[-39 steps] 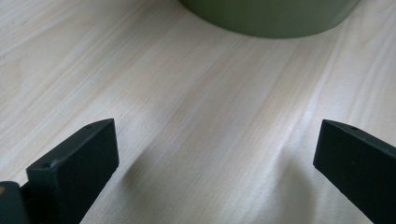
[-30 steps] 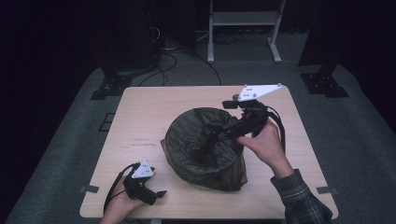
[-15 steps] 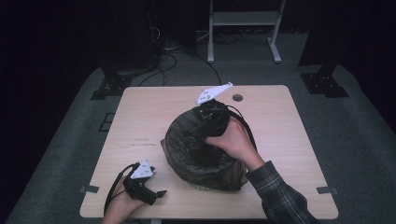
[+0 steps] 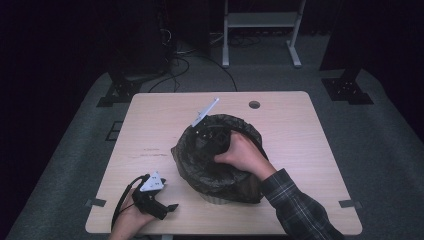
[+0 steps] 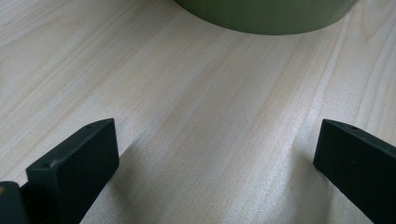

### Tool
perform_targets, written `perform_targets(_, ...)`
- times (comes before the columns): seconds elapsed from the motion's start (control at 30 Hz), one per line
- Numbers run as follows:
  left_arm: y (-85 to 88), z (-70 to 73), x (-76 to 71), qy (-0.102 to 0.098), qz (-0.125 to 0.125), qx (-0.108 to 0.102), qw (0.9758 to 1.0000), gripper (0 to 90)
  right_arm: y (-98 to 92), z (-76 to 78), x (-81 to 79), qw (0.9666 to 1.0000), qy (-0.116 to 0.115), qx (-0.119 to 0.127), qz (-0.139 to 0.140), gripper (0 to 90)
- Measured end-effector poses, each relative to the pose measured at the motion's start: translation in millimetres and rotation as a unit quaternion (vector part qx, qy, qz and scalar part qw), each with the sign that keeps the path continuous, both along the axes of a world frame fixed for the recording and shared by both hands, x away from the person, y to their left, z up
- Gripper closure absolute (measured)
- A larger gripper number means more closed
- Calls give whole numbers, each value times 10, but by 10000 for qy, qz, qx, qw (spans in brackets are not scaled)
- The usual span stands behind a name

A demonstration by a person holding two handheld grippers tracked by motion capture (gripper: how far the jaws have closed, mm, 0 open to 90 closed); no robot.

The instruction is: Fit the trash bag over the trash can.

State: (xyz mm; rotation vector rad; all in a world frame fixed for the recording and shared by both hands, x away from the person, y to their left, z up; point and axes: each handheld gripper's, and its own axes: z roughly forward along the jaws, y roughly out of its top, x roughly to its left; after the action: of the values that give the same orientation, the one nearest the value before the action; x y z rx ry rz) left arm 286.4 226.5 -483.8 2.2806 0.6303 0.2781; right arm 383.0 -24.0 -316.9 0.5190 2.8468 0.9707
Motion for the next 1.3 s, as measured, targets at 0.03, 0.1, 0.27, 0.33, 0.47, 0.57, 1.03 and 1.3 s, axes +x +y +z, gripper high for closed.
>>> perform_targets(0.03, 0, 0, 0, 0, 1, -1, 10000, 0, 17, -14, -1, 9999, 42, -97, 10, 99)
perform_targets(0.1, 0, 0, 0, -1, 0, 1, 10000, 0, 48, -43, -14, 9996, 44, -277, 61, 101)
perform_targets(0.27, 0, 0, 0, -2, -1, 6, 10000, 0, 93, -123, -26, 9971, 68, -755, 91, 101)
perform_targets(0.33, 0, 0, 0, -1, 0, 1, 10000, 0, 83, -103, -31, 9976, 36, -680, 73, 101)
perform_targets(0.47, 0, 0, 1, -1, 0, 0, 10000, 0, 2, 30, -51, 9998, -45, -202, -24, 101)
perform_targets(0.57, 0, 0, 1, -1, -1, 1, 10000, 0, -75, 137, -87, 9997, -170, -74, -134, 100)
perform_targets(1.03, 0, 0, 0, 1, 0, 1, 10000, 0, -245, 95, 88, 9950, -100, -437, -898, 101)
perform_targets(1.3, 0, 0, 1, 0, -2, 2, 10000, 0, -186, 18, 138, 9932, -100, -650, -964, 102)
